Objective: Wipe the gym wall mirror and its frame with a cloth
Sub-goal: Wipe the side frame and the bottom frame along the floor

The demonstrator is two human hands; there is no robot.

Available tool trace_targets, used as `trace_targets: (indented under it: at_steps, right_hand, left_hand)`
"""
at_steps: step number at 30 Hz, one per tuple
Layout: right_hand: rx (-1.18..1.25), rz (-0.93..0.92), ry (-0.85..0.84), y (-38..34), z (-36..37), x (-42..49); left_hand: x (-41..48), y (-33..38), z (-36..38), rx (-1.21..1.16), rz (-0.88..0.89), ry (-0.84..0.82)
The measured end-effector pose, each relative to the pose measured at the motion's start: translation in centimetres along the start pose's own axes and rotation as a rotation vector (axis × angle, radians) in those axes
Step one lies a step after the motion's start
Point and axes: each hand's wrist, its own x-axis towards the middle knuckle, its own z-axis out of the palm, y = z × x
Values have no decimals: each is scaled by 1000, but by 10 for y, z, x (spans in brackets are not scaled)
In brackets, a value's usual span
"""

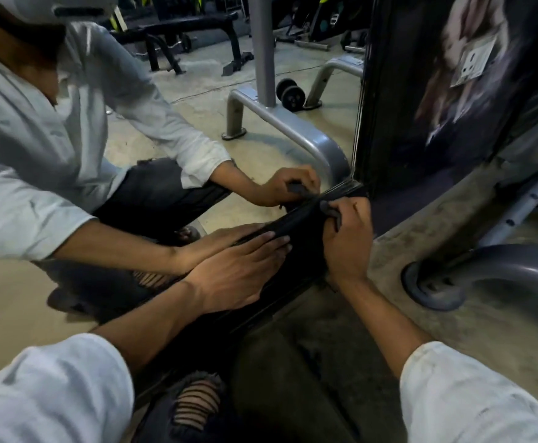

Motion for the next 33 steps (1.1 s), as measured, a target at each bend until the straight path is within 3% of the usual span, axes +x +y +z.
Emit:
trace_targets:
  at_steps: [5,7,12,18,22,27,31,33]
  right_hand:
    - [-70,-398,-224,-23,4,-25]
    - [-92,-464,-262,-23,1,-19]
    - [-95,-100,-65,4,-7,16]
    - [-118,-399,-195,-11,-10,8]
    - [-51,-26,15,16,-19,31]
    - [-49,-247,-115,18,-13,28]
    - [11,38,15,52,-26,46]
    - [35,76,-3,51,-20,37]
  left_hand:
    - [3,1,2,39,52,-75]
    - [3,1,3,32,45,-79]
    - [4,1,6,47,0,-44]
    - [15,-2,-2,63,37,-83]
    - [56,-6,2,109,65,-63]
    - [97,-9,6,93,40,-41]
    - [98,-7,7,84,0,-2]
    - [98,-8,2,50,-86,25]
